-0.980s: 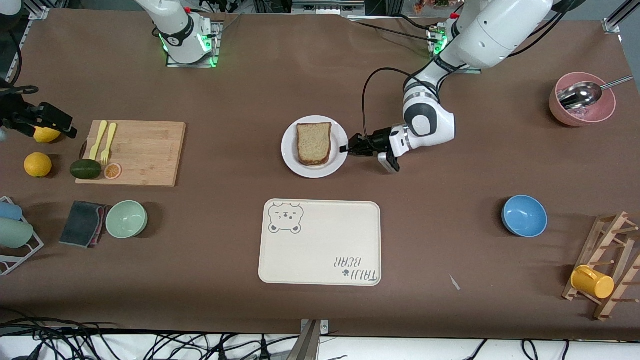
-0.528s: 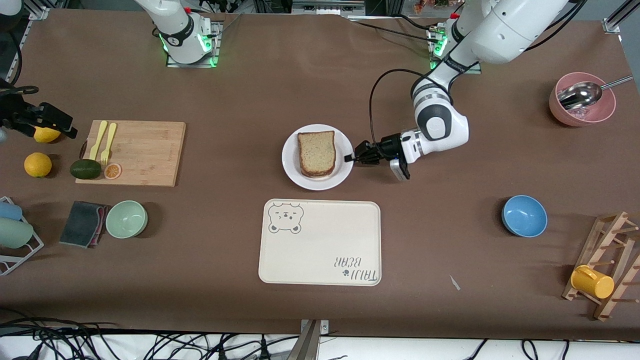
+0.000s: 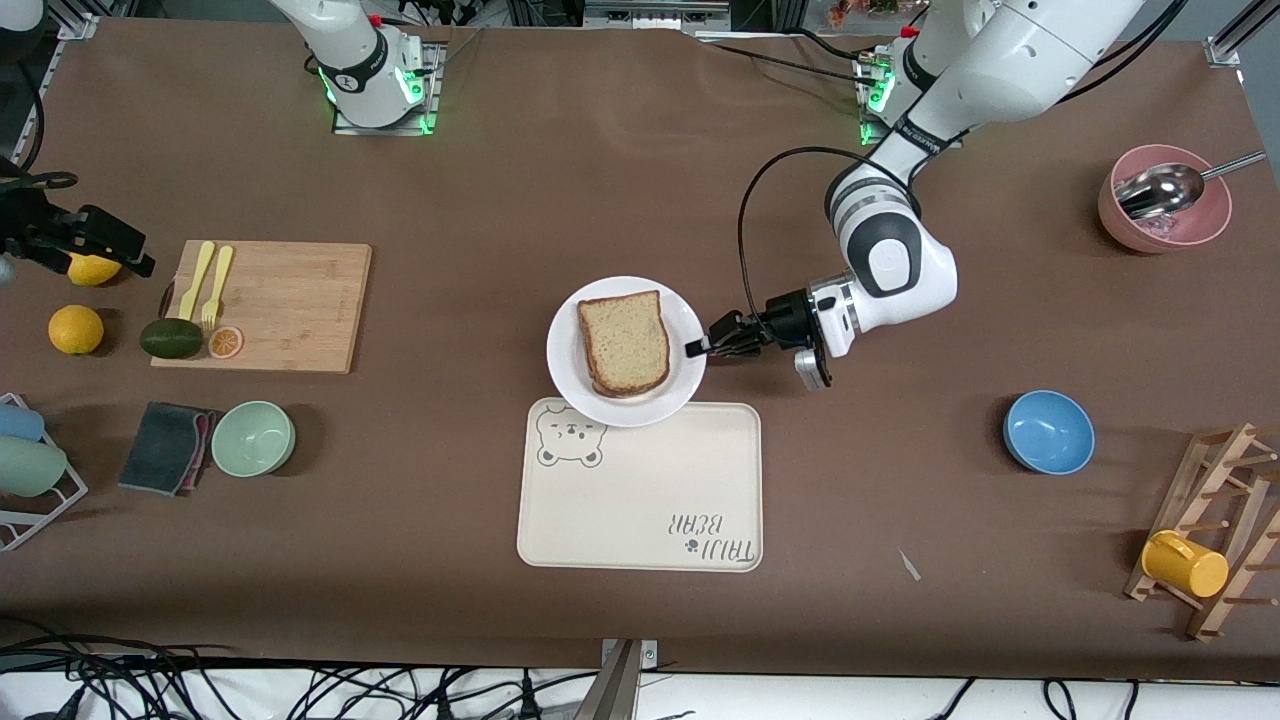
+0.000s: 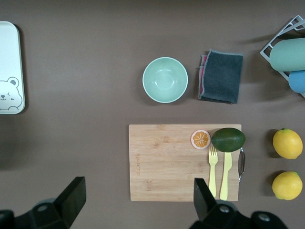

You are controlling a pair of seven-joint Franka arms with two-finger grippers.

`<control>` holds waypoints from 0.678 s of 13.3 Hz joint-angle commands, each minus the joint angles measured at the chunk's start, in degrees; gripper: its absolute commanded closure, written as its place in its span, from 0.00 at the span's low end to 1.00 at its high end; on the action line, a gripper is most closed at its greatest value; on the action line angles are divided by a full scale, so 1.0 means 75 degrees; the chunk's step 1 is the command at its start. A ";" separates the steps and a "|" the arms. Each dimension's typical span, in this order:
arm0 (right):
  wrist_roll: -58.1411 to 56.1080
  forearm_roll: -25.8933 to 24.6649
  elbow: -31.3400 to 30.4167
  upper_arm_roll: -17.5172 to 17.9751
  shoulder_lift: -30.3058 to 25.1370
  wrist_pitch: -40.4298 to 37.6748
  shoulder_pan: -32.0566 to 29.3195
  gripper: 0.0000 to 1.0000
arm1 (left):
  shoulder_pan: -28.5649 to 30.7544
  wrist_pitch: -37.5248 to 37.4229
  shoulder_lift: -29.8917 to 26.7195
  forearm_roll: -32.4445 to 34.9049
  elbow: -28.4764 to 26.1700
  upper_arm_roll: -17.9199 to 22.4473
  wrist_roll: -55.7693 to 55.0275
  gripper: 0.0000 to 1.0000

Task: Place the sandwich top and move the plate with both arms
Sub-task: 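Slide the plate onto the bear-print tray with the left gripper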

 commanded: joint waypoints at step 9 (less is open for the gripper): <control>-0.0093 0.0137 0.0050 -0.0005 -0.0005 -0.0043 0.0005 0.00 | -0.1364 0.0372 0.1760 0.0959 0.2960 0.1578 -0.1580 0.98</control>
